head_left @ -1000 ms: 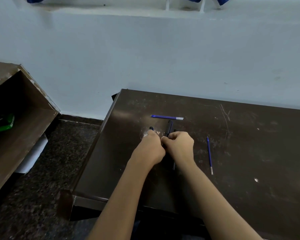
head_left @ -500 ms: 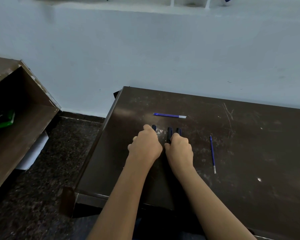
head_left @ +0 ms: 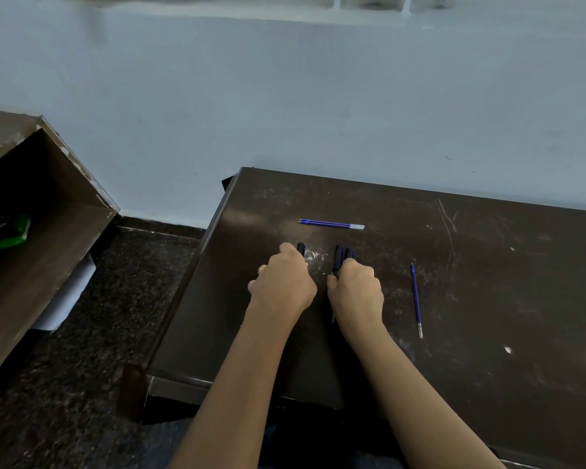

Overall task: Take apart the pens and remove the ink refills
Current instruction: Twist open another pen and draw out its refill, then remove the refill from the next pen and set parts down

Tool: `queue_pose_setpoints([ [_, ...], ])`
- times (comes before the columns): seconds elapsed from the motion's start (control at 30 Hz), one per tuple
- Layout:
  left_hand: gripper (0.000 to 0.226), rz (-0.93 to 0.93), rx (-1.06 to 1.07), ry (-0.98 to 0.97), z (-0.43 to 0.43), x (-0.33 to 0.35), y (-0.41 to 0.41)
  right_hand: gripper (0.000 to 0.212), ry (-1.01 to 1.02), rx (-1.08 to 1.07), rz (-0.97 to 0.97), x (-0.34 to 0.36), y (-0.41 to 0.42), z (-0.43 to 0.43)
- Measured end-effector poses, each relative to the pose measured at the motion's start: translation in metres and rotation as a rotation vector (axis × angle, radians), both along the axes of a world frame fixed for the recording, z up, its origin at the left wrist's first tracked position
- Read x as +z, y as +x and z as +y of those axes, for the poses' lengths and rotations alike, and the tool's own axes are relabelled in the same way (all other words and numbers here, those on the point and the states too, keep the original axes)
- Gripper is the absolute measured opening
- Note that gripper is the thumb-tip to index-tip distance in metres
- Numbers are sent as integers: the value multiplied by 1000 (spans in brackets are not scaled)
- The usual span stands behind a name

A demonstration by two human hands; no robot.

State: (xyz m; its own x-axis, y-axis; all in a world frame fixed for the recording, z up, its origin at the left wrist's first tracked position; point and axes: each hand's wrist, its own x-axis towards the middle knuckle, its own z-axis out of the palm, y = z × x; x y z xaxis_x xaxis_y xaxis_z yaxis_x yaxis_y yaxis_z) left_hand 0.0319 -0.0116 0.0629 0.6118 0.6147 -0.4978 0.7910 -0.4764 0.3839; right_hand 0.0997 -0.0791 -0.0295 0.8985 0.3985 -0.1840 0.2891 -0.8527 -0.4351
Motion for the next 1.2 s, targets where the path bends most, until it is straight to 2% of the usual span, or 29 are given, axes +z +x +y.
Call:
queue_pose_setpoints([
  [0.83, 40, -11, 22, 7, 2, 1, -1, 14, -31, -27, 13, -4, 3, 1],
  [1.03, 40, -16, 23, 14, 4, 0, -2, 18, -53, -15, -10, 2, 0, 0],
  [1.13, 38, -26, 38, 47, 5, -1, -2, 23, -7, 52, -115, 11, -5, 3],
  [1.2, 37, -31, 58, 76, 6, -3, -2, 23, 77, 121, -105, 13, -11, 8],
])
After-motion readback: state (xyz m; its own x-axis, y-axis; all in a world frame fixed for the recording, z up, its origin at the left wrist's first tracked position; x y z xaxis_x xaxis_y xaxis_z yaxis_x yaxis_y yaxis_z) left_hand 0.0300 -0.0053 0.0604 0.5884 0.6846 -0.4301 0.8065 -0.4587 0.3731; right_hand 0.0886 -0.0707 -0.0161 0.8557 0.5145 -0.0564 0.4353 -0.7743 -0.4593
